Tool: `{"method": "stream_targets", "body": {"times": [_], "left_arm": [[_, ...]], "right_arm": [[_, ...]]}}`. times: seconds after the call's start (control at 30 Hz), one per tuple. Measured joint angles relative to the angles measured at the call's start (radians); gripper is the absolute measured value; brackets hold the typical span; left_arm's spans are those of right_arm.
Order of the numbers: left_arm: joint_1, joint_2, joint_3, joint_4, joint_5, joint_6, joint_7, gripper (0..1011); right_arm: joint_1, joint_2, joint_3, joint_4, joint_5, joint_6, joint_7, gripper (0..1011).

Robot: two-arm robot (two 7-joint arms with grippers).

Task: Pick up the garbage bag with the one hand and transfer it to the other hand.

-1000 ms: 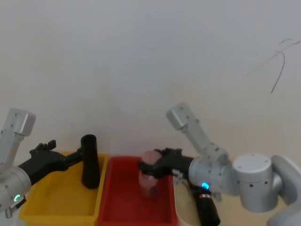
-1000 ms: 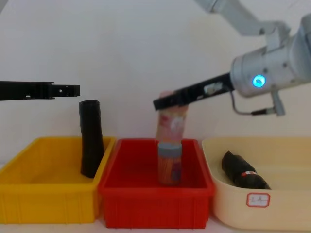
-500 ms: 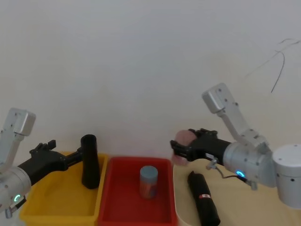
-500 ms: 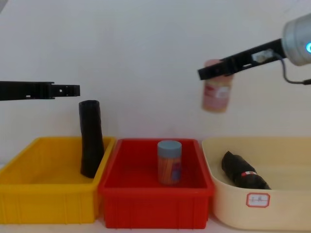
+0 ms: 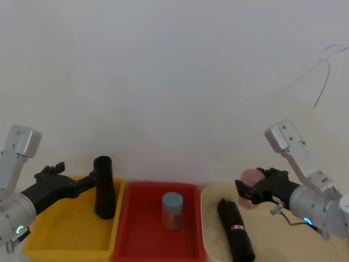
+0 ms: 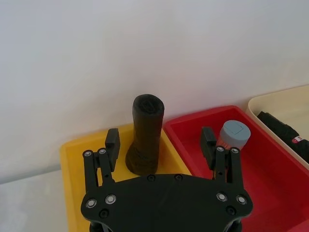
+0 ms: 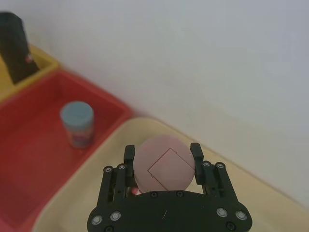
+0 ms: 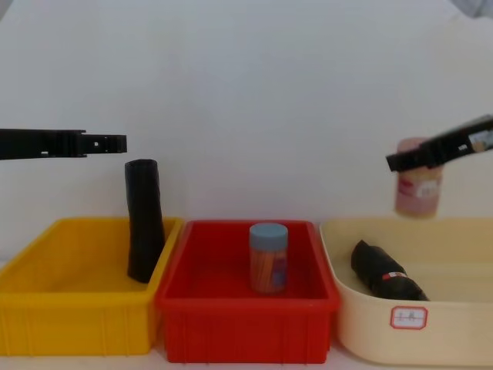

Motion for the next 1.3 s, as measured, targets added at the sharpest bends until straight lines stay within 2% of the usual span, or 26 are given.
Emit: {"method": "stream_targets", "body": {"times": [0.2, 0.27, 0.3, 0.37, 0.57, 0.97, 1.3], "left_arm": [[0.000, 0.000, 0.000, 0.000, 0.000, 0.000, 0.000, 1000], [0.000, 0.000, 0.000, 0.000, 0.000, 0.000, 0.000, 1000], [0.000, 0.000, 0.000, 0.000, 0.000, 0.000, 0.000, 1000], [0.000, 0.000, 0.000, 0.000, 0.000, 0.000, 0.000, 1000], [0.000, 0.000, 0.000, 0.000, 0.000, 0.000, 0.000, 1000], [0.000, 0.000, 0.000, 0.000, 0.000, 0.000, 0.000, 1000], [-0.013, -0.004, 0.002, 0.006, 0.000, -0.014, -0.022, 1000]], "right_arm": [[-0.013, 0.001, 0.013, 0.027, -0.003, -0.010, -0.011, 696], [-0.017, 0.002, 0.018, 0.035, -0.004, -0.013, -0.014, 791], [-0.018, 0.002, 0.019, 0.038, -0.004, -0.014, -0.015, 791], [-0.021, 0.002, 0.022, 0.044, -0.004, -0.016, -0.017, 864], [-0.027, 0.003, 0.029, 0.056, -0.005, -0.020, -0.023, 1000], [-0.033, -0.001, 0.034, 0.061, -0.007, -0.024, -0.025, 1001], [-0.055, -0.038, 0.046, 0.034, -0.007, -0.063, -0.057, 1001]]}}
